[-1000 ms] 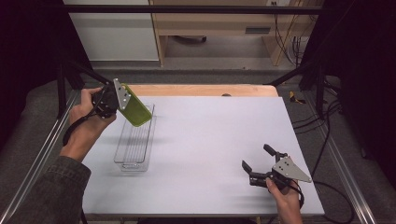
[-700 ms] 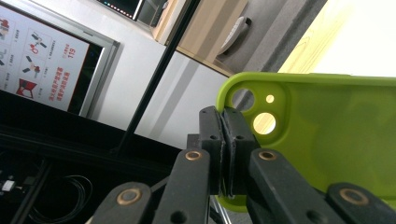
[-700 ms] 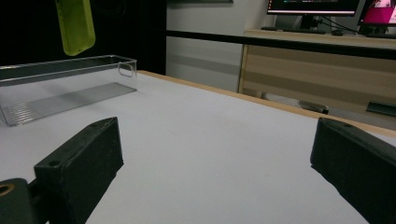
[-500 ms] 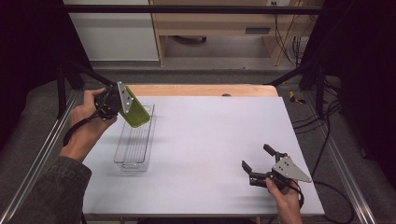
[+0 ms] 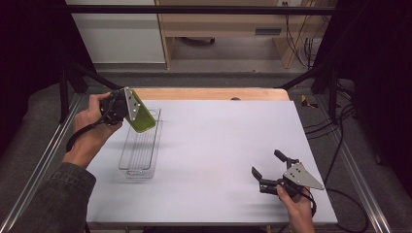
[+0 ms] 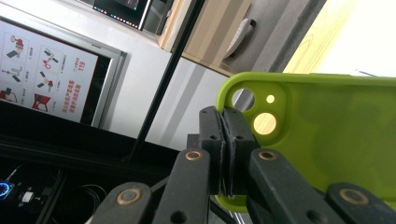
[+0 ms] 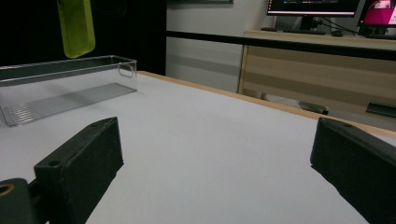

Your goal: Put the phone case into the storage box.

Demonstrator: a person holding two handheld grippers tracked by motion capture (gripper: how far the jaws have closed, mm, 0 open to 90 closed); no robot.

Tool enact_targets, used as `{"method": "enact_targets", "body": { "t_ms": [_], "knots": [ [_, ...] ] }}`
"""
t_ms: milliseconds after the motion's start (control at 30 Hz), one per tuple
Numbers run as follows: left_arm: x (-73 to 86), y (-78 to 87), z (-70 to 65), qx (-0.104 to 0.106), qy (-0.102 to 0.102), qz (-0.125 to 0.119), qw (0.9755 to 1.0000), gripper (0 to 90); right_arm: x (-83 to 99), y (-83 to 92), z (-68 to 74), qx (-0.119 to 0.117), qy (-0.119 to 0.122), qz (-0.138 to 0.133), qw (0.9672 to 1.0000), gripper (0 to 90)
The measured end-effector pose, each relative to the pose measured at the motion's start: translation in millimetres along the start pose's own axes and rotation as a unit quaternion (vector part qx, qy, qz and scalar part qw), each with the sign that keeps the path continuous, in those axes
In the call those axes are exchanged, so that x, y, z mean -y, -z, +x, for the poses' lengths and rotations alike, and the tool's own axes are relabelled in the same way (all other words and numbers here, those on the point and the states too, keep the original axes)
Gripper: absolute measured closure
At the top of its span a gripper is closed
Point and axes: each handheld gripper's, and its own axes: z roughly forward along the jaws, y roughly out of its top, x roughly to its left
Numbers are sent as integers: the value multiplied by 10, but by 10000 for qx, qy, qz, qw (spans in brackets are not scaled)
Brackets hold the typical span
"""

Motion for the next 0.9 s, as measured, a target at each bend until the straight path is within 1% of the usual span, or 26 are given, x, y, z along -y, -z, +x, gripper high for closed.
{"method": "enact_targets", "body": {
  "t_ms": [133, 300, 533, 633, 733, 767, 900],
  "knots": [
    [-2, -6, -8, -39, -52, -15, 10000, 873, 0, -1, 1, 1, 1, -1, 10000, 25],
    [0, -21, -38, -108, -233, -45, 9997, 873, 0, -1, 5, 6, -3, -4, 10000, 25],
    [0, -25, -56, -125, -290, -53, 9995, 873, -1, 0, 5, 8, -2, -13, 10000, 25],
    [-4, -30, -67, -145, -346, -52, 9993, 873, -2, 1, 4, 12, -2, -19, 10000, 25],
    [-3, -47, -87, -167, -412, -35, 9990, 873, -1, 0, 3, 11, 7, -22, 10000, 25],
    [3, -52, -100, -157, -380, 5, 9992, 873, -1, 0, 4, 10, 4, -17, 10000, 25],
    [12, -93, -129, -181, -470, 14, 9987, 873, 0, -2, 6, 13, 15, -18, 10000, 25]
  ]
}}
